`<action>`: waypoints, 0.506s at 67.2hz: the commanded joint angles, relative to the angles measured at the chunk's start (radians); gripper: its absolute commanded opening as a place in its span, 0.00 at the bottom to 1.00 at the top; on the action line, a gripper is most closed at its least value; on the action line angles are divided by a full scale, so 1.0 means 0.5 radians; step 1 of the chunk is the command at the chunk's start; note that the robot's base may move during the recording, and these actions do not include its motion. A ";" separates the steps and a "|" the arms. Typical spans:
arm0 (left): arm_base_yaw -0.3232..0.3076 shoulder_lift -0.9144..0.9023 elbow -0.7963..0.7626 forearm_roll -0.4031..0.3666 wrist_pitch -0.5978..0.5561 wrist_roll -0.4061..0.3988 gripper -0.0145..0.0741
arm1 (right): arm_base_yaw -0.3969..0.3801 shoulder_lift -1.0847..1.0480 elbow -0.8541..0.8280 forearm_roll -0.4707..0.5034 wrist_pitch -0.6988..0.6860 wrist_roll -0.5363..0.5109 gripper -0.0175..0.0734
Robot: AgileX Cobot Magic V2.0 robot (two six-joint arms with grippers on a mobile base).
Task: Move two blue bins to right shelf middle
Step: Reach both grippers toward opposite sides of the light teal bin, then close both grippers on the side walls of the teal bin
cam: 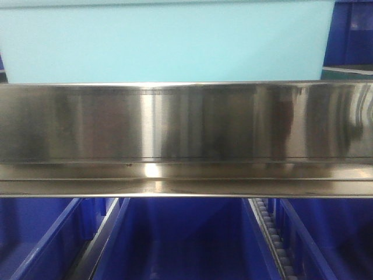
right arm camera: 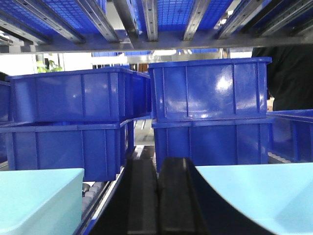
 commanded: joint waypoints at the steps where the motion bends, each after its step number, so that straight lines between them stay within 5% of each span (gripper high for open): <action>1: 0.007 0.153 -0.149 -0.013 0.147 0.000 0.59 | 0.001 0.132 -0.122 0.000 0.034 -0.002 0.02; 9: 0.007 0.338 -0.276 -0.022 0.191 0.000 0.71 | 0.001 0.245 -0.224 0.000 0.093 -0.002 0.02; 21: 0.007 0.571 -0.434 -0.099 0.199 0.000 0.72 | 0.001 0.356 -0.317 0.000 0.216 -0.002 0.03; 28: -0.026 0.669 -0.494 -0.099 0.199 0.000 0.72 | 0.001 0.362 -0.322 0.000 0.245 -0.002 0.25; 34: -0.086 0.743 -0.532 -0.099 0.203 0.000 0.72 | 0.001 0.362 -0.322 0.000 0.264 -0.002 0.54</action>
